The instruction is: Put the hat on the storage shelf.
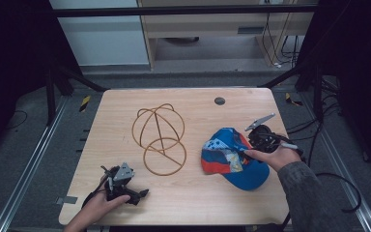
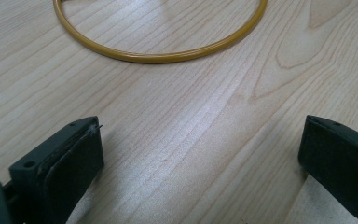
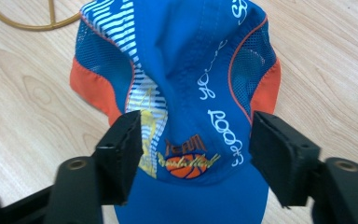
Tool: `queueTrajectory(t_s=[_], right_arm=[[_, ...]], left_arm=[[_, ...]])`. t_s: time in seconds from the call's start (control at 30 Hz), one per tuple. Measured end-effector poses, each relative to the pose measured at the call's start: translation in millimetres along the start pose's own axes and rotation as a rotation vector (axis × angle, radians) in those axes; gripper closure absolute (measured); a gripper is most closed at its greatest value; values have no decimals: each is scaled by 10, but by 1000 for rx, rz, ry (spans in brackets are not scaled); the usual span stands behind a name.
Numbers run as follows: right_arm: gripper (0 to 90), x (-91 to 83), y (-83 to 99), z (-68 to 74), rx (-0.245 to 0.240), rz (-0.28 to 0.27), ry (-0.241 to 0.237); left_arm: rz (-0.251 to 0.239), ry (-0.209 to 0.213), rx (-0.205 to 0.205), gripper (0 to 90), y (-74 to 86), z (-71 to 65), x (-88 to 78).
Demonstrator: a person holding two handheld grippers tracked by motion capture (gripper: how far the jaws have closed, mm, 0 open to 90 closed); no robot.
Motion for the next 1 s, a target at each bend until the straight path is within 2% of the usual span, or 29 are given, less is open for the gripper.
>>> queueTrajectory(t_s=[0.2,0.27,0.3,0.4,0.53,0.6,0.7,0.73,0.77,0.8,0.87,1.0], right_arm=[[317,99,-26,-17,9,30,-10],[332,118,-32,-22,12,33,-13],[374,156,-54,-23,18,27,-36],[420,208,-69,0,19,35,-47],[443,279,-56,46,9,56,-60],[553,336,-48,63,6,65,-61],[664,382,-31,74,5,83,-73],[664,382,-31,74,5,83,-73],[781,391,-27,77,3,87,-87],[828,390,-31,76,2,82,-90],[886,363,-45,70,11,66,-105],[899,300,-54,56,17,54,-104]], left_arm=[[0,1,0,0,0,1,0],[0,1,0,0,0,0,1],[0,0,0,0,-1,1,1],[0,1,0,0,-1,1,1],[0,0,0,0,0,1,1],[0,0,0,0,0,0,1],[0,0,0,0,-1,0,1],[0,0,0,0,-1,0,1],[0,0,0,0,-1,1,0],[0,0,0,0,-1,0,1],[0,0,0,0,-1,1,1],[0,0,0,0,-1,0,1]])
Point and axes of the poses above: each handheld gripper's, and its own axes: x roughly forward along the jaws, y roughly out of its underside, z roughly to its left, the point moved 5 cm from there along x, roughly forward along the jaws, and after that the axes turned 6 degrees about -z, right-handed, at the moved point
